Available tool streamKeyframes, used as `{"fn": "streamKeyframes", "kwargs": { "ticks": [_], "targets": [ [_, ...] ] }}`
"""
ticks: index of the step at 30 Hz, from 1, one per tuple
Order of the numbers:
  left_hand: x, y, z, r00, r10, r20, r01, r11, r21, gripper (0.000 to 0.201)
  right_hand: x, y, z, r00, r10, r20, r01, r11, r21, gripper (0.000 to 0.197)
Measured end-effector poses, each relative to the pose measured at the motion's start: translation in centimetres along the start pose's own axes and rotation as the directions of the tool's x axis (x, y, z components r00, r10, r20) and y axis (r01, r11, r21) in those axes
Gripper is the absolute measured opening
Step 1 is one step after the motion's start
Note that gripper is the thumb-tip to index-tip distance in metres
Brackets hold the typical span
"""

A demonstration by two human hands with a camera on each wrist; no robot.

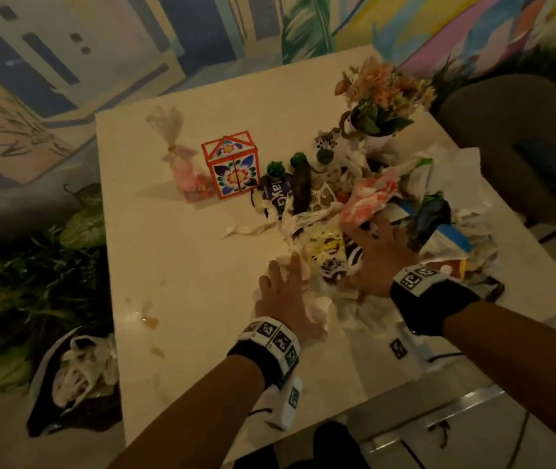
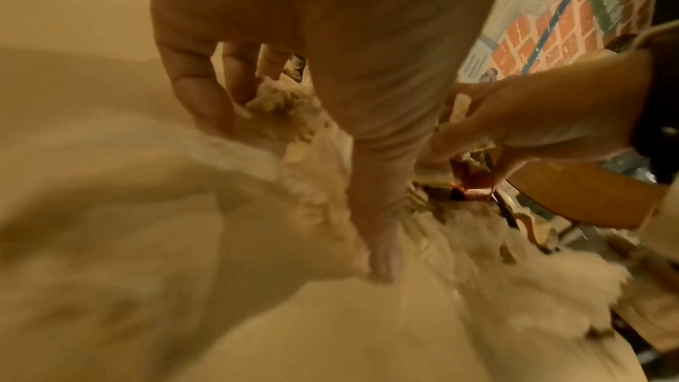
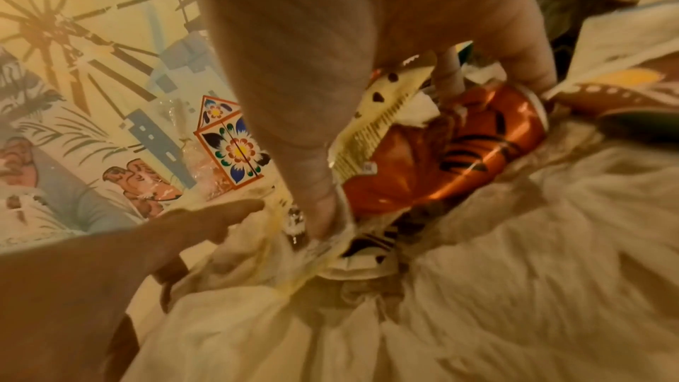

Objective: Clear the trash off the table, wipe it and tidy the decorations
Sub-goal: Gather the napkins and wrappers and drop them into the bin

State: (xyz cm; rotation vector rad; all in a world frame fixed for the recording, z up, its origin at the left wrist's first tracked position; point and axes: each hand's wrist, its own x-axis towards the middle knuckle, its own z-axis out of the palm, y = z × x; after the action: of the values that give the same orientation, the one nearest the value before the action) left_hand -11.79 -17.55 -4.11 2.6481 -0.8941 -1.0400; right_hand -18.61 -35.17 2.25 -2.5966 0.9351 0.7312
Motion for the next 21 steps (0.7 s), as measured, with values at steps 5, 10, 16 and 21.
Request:
{"fn": "streamKeyframes", "kwargs": {
  "ticks": [5,10,16,21],
  "targets": [
    [1.3,2.0,0.6,0.981,0.011,-0.194,-0.019,0.999,-0.042,0.087,1.7,0.8,0.6,0.992,-0.11,0.062,0.113,0.993,-0.04,0.089],
    [2.2,1.3,-2.2,0.947,-0.154,-0.284,0.063,0.95,-0.305,0.029,2.8,1.9,-0.2,0.98,-0.193,0.038,0.193,0.981,0.018,0.083],
    [1.6,4.2,-5.2,0.958,-0.285,-0.026,0.051,0.259,-0.964,0.036,3.2,3.1,-0.3,0.962,-0.264,0.075,0.261,0.964,0.048,0.101],
    [1.6,6.7,-2.8,0.987,-0.034,-0.158,-0.118,0.513,-0.85,0.059,4.1,3.4,-0.8,0.948,-0.293,0.122,0.278,0.952,0.126,0.102]
  ]
}}
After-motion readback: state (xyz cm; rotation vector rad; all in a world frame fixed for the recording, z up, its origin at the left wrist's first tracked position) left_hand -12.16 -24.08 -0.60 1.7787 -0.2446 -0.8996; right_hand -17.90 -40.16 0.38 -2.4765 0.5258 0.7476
